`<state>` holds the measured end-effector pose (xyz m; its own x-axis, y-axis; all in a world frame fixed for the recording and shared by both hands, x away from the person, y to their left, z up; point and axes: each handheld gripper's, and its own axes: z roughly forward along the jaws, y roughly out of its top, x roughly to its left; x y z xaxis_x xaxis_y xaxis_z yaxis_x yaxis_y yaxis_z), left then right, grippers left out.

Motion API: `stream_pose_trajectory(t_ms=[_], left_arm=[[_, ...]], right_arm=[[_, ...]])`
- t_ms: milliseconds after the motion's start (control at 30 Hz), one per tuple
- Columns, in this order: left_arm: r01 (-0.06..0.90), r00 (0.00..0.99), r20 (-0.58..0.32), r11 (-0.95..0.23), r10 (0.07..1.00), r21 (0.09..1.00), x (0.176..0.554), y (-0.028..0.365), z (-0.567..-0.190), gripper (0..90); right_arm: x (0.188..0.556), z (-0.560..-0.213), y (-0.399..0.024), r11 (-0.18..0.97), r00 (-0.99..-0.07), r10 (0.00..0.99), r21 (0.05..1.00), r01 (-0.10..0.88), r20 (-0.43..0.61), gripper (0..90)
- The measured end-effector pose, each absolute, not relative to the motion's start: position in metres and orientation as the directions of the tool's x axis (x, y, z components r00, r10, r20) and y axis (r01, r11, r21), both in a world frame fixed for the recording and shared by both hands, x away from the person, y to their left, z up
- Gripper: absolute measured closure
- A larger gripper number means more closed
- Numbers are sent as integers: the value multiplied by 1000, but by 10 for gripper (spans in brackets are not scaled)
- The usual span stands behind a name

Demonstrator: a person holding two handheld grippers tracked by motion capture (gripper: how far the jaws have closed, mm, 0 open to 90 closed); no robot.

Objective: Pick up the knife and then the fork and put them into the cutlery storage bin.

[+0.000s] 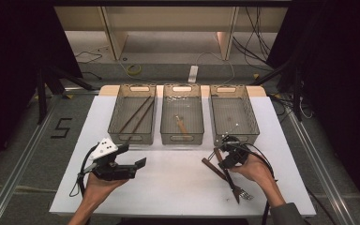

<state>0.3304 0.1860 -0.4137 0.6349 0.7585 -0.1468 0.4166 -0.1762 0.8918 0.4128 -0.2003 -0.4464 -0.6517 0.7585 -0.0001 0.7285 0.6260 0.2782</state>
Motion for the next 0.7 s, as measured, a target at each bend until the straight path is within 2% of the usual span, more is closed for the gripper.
stream_pose_trajectory(t_ms=[300, 700], left_arm=[[414, 634, -141, -181, 760, 892, 331, 186, -414, 145], [413, 635, -137, -185, 760, 892, 330, 186, -414, 145]], right_arm=[[412, -449, -198, 641, -665, 747, 267, 720, 1, 641], [411, -454, -195, 647, -663, 748, 243, 722, -23, 656]])
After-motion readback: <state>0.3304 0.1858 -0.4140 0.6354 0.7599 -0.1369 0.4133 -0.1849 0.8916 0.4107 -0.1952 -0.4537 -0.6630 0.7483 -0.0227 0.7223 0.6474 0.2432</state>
